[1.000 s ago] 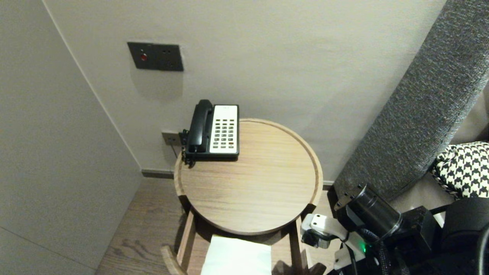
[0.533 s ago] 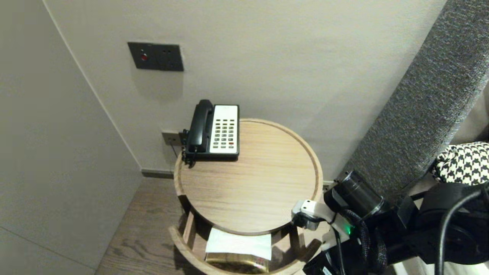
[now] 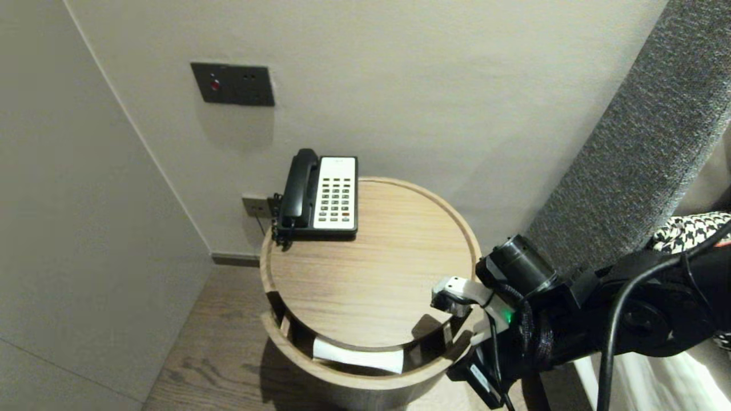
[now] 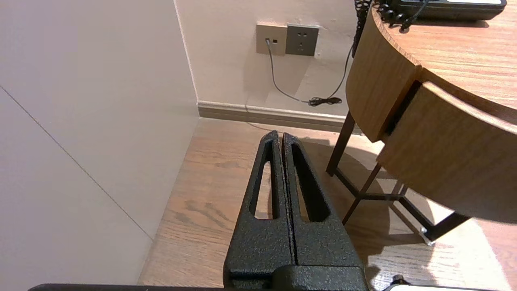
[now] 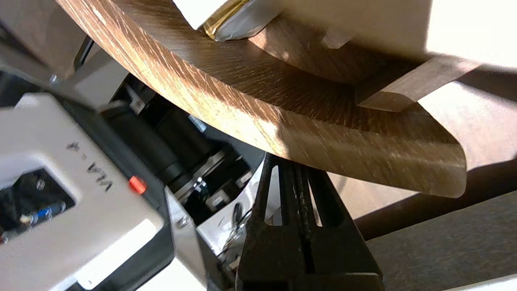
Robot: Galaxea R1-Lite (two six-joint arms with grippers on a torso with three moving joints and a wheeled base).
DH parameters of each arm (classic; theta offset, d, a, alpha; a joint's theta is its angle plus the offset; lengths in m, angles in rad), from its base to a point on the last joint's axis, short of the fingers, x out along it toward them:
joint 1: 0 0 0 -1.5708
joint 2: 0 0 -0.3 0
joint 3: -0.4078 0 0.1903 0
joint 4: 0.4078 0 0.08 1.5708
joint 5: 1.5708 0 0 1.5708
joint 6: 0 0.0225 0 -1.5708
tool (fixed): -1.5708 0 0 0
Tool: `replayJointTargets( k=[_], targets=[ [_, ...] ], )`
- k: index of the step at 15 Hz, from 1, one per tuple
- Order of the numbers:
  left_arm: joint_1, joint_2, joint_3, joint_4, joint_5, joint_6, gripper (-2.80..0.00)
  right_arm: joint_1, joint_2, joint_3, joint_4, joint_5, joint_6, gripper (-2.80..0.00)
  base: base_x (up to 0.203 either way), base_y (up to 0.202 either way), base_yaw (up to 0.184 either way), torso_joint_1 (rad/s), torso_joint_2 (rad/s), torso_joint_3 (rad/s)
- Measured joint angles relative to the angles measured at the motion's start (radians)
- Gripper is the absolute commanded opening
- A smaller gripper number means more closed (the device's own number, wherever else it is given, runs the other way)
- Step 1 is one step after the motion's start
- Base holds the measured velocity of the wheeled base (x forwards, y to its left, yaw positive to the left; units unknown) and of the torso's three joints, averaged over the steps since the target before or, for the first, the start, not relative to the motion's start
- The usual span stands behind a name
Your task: Close the nightstand drawer
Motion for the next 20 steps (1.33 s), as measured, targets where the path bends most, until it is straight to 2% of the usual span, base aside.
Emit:
replayJointTargets(
  k=[20],
  targets=[
    [0.0,0.0,0.0,0.0,0.0,0.0,-2.8,-0.051,0.067,-0.106,0.01,0.0,0.0,-2.8,0.0,0.0,0.0,0.0,0.0,0.0]
  ],
)
